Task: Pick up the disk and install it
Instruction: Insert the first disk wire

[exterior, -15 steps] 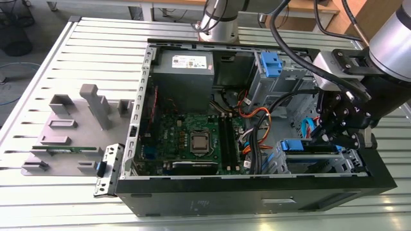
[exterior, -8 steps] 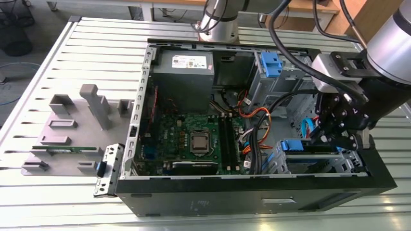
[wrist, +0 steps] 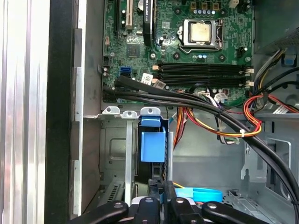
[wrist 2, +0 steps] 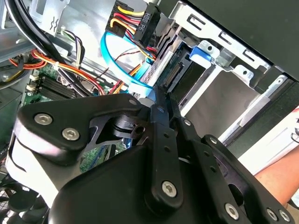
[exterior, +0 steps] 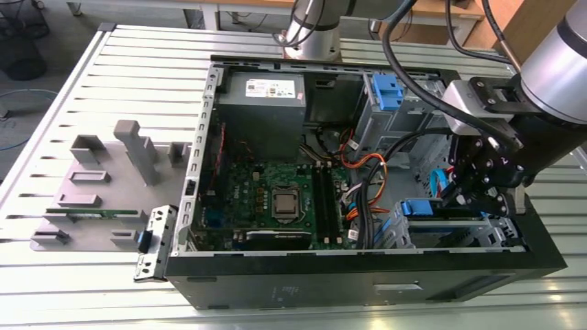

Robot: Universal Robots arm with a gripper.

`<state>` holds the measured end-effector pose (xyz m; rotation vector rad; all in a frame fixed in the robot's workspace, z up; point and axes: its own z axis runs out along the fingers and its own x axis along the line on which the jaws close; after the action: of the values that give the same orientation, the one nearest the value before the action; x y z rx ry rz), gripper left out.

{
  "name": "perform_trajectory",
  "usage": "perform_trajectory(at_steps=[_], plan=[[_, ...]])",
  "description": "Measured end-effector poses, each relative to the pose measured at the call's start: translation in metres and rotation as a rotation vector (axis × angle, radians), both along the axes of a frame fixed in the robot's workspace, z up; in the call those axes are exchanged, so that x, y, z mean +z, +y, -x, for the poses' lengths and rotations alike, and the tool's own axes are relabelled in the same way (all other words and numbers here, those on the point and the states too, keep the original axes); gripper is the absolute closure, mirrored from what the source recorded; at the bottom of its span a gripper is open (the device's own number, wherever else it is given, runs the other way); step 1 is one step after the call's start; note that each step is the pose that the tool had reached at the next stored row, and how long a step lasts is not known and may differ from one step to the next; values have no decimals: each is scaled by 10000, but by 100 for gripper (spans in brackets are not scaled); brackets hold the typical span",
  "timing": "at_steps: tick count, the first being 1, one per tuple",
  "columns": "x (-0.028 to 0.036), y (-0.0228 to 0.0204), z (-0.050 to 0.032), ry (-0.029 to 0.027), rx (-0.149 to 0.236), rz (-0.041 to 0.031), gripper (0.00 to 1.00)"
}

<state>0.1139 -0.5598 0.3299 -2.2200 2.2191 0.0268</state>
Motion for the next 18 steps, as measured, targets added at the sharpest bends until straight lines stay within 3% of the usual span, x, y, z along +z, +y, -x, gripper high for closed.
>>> perform_trajectory(at_steps=[9, 10, 14, 18], plan=[[-11, 0, 0, 0, 0, -15, 83], [-11, 0, 0, 0, 0, -15, 77], [-2, 0, 0, 0, 0, -9, 77], [101, 0, 0, 0, 0, -11, 77]])
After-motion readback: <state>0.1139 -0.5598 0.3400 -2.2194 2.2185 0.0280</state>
